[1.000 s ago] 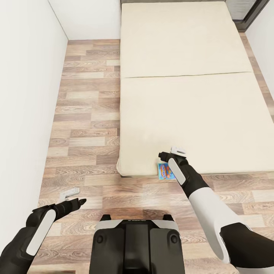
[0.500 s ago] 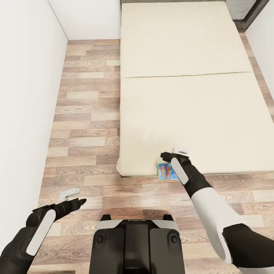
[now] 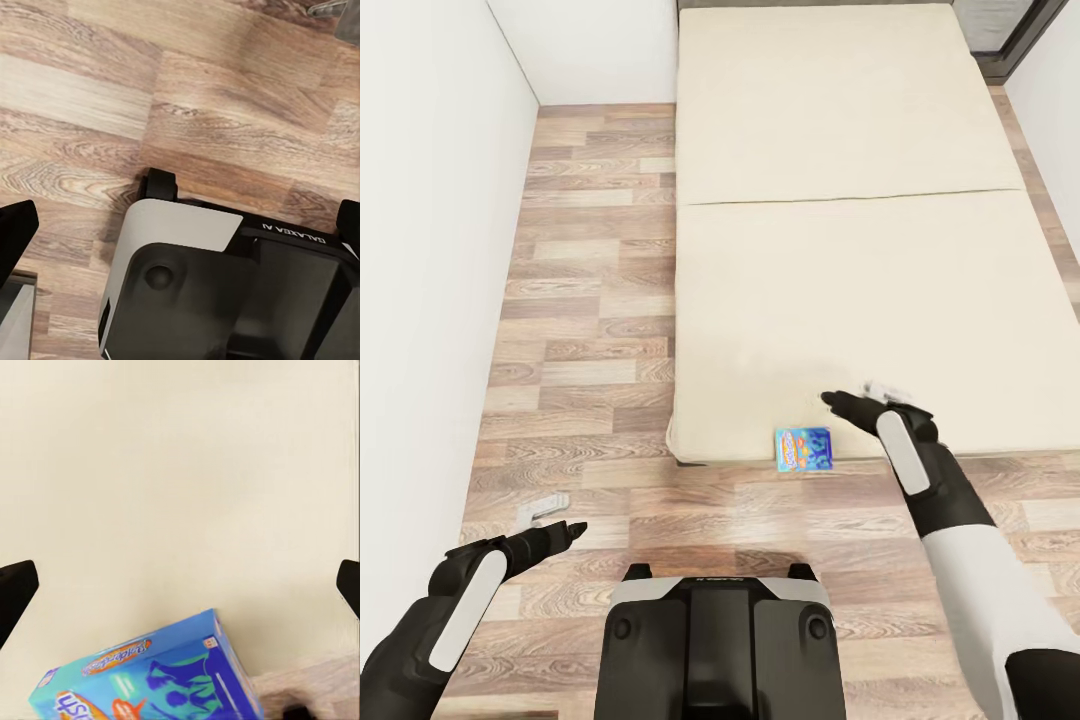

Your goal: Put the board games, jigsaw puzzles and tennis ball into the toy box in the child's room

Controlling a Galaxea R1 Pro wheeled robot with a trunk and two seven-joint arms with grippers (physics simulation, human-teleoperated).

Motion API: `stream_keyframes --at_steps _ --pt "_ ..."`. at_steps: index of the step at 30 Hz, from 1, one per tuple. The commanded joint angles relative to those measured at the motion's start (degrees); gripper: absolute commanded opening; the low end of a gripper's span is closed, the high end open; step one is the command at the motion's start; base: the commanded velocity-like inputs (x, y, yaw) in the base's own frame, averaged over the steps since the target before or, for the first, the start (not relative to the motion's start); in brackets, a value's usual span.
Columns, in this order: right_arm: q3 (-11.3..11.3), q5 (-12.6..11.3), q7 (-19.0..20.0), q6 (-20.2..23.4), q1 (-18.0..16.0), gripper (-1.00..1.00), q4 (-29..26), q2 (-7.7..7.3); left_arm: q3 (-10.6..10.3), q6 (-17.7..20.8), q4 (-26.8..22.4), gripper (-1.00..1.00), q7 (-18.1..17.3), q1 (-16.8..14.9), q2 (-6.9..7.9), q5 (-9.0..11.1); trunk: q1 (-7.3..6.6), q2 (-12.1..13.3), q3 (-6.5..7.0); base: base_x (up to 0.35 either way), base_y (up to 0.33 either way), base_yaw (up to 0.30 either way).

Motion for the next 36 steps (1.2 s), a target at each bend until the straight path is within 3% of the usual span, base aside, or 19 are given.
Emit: stream_keyframes --at_steps 1,3,7,14,15,18,19,25,30,36 --pt "-0.7 -1.5 0.6 1.0 0.8 1.0 -1.4 -0.76 0.0 0.2 -0.1 1.0 0.5 0.0 0.01 0.6 0.04 -0.1 -0.06 0.0 0.0 0.0" --pt "-3.6 -4.2 4.7 3.2 2.7 1.0 -4.9 -2.98 0.0 0.2 -0.1 1.0 0.5 0.0 0.01 0.6 0.04 -0.1 -0.06 0.0 0.0 0.0" --pt "-6.9 -7.6 11.3 5.7 5.3 1.0 -7.9 -5.71 0.0 0.2 -0.1 1.0 0.5 0.0 0.01 0.6 0.04 -0.1 -0.06 0.0 0.0 0.0" --pt "-9.6 -10.8 22.9 7.9 10.4 1.0 -9.6 -8.79 0.0 0.2 -0.1 1.0 0.5 0.0 0.02 0.6 0.04 -0.1 -0.06 0.0 0.0 0.0" --pt "-10.1 -11.1 26.2 8.0 12.0 1.0 -9.8 -9.4 0.0 0.2 -0.1 1.0 0.4 0.0 0.03 0.6 0.04 -0.1 -0.06 0.0 0.0 0.0" --pt "-10.9 -11.4 31.3 8.1 14.7 1.0 -9.9 -10.29 0.0 0.2 -0.5 1.0 0.4 0.0 0.02 0.6 0.04 -0.1 -0.06 0.0 0.0 0.0" --pt "-10.9 -11.4 31.3 8.1 14.7 1.0 -9.9 -10.29 0.0 0.2 -0.5 1.0 0.4 0.0 0.02 0.6 0.04 -0.1 -0.06 0.0 0.0 0.0" --pt "-13.7 -11.4 43.8 7.9 20.9 1.0 -9.9 -12.11 0.0 0.3 -1.0 1.0 0.4 0.0 0.08 0.6 0.04 -0.1 -0.06 0.0 0.0 0.0" --pt "-15.5 -11.2 53.1 6.9 25.4 1.0 -9.6 -12.59 0.0 0.3 -1.1 1.0 0.4 0.0 0.09 0.6 0.04 -0.1 -0.06 0.0 0.0 0.0" --pt "-16.1 -11.0 58.7 1.0 28.7 1.0 -8.6 -12.43 0.0 0.3 -1.4 1.0 0.4 0.0 0.1 0.6 0.04 -0.1 -0.06 0.0 0.0 0.0"
